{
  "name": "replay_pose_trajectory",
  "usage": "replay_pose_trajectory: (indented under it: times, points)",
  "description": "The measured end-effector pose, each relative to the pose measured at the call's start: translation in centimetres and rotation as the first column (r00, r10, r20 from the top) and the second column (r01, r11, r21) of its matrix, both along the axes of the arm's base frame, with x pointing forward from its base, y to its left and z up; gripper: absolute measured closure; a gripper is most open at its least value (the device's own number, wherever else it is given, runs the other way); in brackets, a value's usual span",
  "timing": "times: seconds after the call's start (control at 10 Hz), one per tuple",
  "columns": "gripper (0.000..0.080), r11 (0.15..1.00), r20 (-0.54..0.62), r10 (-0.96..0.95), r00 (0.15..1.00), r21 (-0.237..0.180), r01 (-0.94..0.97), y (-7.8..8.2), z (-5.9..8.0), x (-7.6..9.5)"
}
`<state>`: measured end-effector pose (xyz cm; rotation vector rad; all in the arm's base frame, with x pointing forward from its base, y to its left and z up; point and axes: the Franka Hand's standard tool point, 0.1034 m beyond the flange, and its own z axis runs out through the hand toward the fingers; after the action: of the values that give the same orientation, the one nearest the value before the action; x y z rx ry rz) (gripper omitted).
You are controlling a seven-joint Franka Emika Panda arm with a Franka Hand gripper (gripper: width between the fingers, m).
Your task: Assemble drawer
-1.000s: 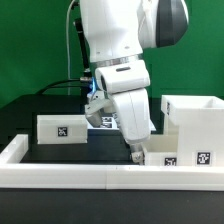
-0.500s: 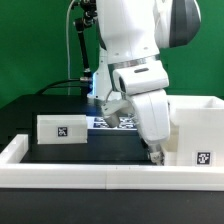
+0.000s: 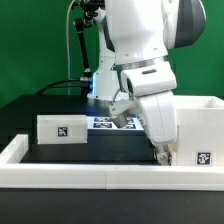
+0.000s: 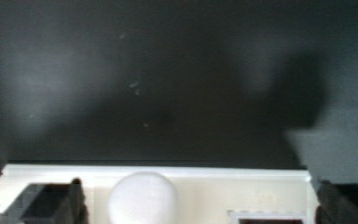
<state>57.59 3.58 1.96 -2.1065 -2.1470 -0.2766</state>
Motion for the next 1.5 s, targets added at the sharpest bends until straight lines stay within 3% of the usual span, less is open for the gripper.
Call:
replay_pose_trajectory:
  times: [0.2,0.8,1.3,1.5]
  points:
    - [0.015,1.0,0.0,-0.008,1.0,-0.005,0.008,-1.0,-0.1,0.0]
    - [0.015,0.996,-0.004,-0.076,0.997,-0.041,0.076,-8.7,0.8,-0.3]
    - [0.015,0.983,0.023,-0.162,0.987,-0.088,0.164,-13.8,3.2,-6.3]
    - [0.015,0.967,0.011,-0.237,0.971,-0.096,0.237,-14.7,3.2,-8.8]
